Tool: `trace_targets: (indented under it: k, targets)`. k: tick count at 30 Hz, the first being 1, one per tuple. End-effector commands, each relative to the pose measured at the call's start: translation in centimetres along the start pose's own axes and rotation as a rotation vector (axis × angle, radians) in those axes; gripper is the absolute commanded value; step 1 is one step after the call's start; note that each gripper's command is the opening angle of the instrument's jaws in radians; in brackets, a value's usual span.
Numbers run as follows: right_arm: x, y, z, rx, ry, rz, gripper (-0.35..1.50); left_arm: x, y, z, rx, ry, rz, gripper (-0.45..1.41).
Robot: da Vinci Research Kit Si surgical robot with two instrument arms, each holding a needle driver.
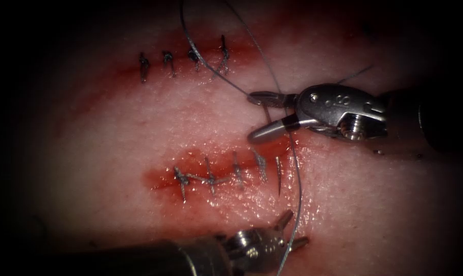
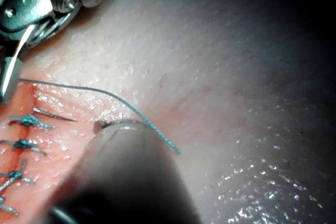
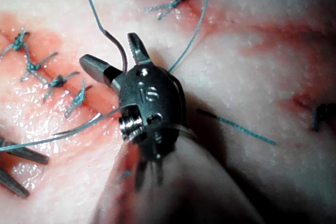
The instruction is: Wound Closure
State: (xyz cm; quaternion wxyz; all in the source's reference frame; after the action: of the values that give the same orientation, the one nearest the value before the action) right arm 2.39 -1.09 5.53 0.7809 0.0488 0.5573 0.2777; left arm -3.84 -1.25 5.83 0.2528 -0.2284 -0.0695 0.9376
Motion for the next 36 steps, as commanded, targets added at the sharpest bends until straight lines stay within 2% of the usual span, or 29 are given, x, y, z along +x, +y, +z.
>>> trace_targets:
  k: [1,10,13,14,16,17,20,22,28,36]
  targets:
    - [0.01,-0.02,0.09,0.0,0.0,-0.031,1.48,-0.01,0.06,0.08,-0.003,-0.001,-0.003,0.51]
    - [0.09,-0.04,0.17,-0.016,-0.007,-0.097,1.47,-0.07,-0.04,0.07,-0.007,0.001,0.002,0.49]
    - [0.1,-0.06,0.2,-0.021,-0.011,-0.096,1.31,-0.11,-0.05,0.04,-0.01,0.002,0.006,0.47]
    - [0.1,-0.06,0.2,-0.023,-0.014,-0.096,1.01,-0.12,-0.05,0.03,-0.01,0.002,0.013,0.47]
    - [0.09,-0.1,0.19,-0.025,-0.039,-0.1,0.04,-0.14,-0.06,0.02,-0.012,0.003,0.027,0.46]
    - [0.09,-0.12,0.19,-0.018,-0.074,-0.057,-0.35,-0.15,-0.07,0.0,-0.013,0.004,0.034,0.44]
    - [0.06,-0.18,0.17,-0.003,-0.127,0.041,-0.35,-0.19,-0.13,-0.03,-0.013,0.017,0.071,0.44]
    - [0.01,-0.24,0.17,0.036,-0.157,0.102,-0.35,-0.22,-0.18,-0.06,-0.011,0.035,0.076,0.56]
    - [-0.24,-0.42,0.13,0.101,-0.217,0.259,-0.35,-0.35,-0.33,-0.14,0.029,0.086,0.072,0.52]
    - [-0.39,-0.41,0.02,0.142,-0.247,0.459,-0.35,-0.51,-0.43,-0.34,0.068,0.174,0.095,0.3]
